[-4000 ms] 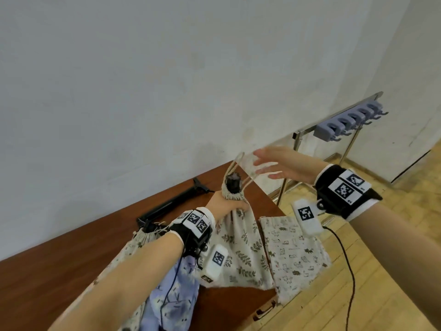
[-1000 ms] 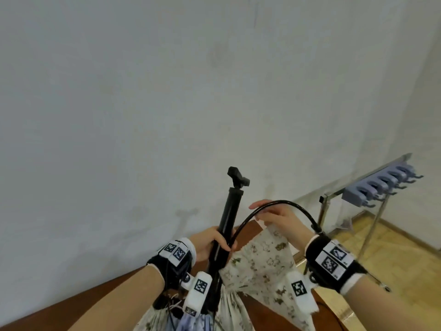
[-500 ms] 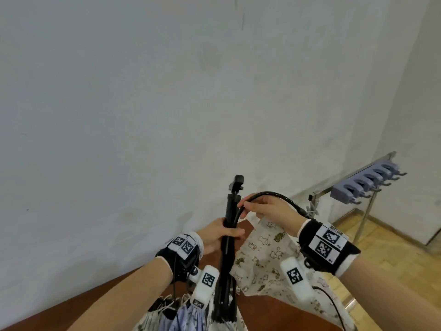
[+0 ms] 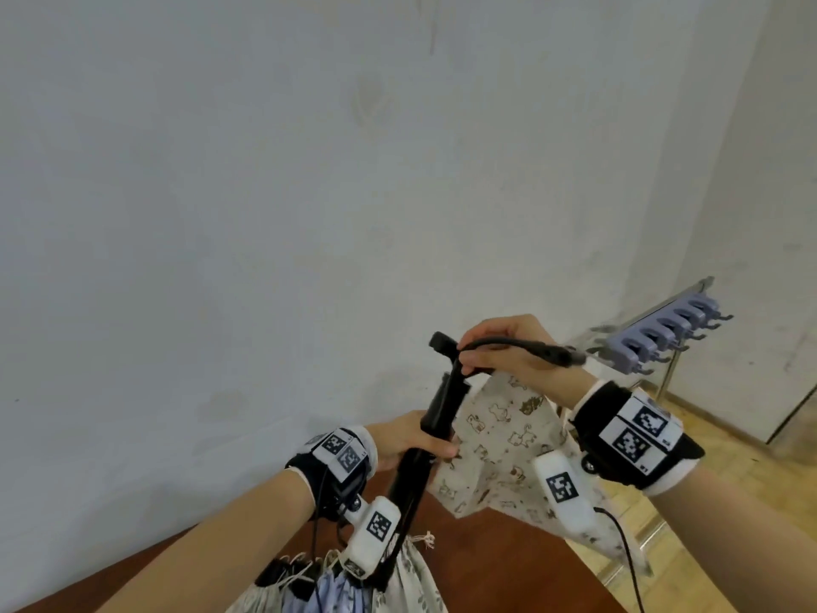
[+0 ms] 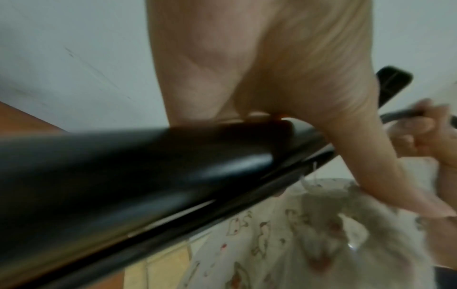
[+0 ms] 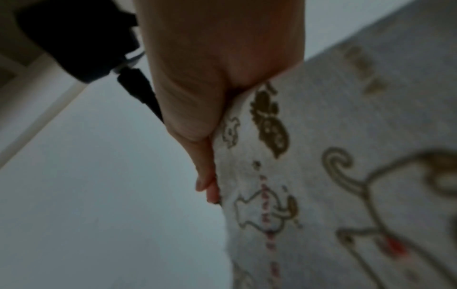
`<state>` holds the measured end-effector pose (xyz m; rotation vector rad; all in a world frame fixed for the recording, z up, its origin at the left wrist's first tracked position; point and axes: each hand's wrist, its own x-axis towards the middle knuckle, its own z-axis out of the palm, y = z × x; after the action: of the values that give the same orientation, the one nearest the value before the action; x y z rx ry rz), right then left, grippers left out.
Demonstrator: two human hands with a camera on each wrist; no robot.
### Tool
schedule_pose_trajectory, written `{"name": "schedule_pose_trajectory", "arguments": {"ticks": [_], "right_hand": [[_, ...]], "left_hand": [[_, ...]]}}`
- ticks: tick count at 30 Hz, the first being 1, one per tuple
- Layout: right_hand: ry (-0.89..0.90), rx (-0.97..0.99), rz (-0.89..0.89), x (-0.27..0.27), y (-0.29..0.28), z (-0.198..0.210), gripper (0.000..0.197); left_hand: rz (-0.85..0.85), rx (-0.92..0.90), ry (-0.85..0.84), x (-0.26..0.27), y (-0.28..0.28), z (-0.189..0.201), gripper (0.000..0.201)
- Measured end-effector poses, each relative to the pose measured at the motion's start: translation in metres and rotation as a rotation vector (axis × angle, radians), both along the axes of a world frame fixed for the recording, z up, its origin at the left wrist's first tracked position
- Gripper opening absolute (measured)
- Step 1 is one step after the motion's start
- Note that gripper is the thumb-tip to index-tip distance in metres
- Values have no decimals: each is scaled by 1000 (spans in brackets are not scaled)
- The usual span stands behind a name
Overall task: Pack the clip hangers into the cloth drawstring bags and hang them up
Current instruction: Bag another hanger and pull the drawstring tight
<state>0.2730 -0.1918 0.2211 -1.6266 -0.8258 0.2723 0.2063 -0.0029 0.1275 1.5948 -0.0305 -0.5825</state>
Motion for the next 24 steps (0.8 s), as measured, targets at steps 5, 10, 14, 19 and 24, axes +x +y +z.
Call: {"name": "schedule_pose_trajectory", "arguments": {"ticks": [5,10,14,19,24], "right_hand": [[50,34,-33,1,-8,2,8],[8,22,-42,-6,-13,1,9],[28,9,-32,-8,-14,3,9],[12,-38,-8,-13,-13,6,7],[-35,-72,-27,-13,-12,5,8]], "left_hand": [[-18,-84,57,-3,-12,-1,51],[23,-87,130,-9,-7,6,54],[7,14,121,-13,-7,9,58],[-35,115,134,-19,-7,16,55],[-73,135,135,-21,-10,18,26]]}}
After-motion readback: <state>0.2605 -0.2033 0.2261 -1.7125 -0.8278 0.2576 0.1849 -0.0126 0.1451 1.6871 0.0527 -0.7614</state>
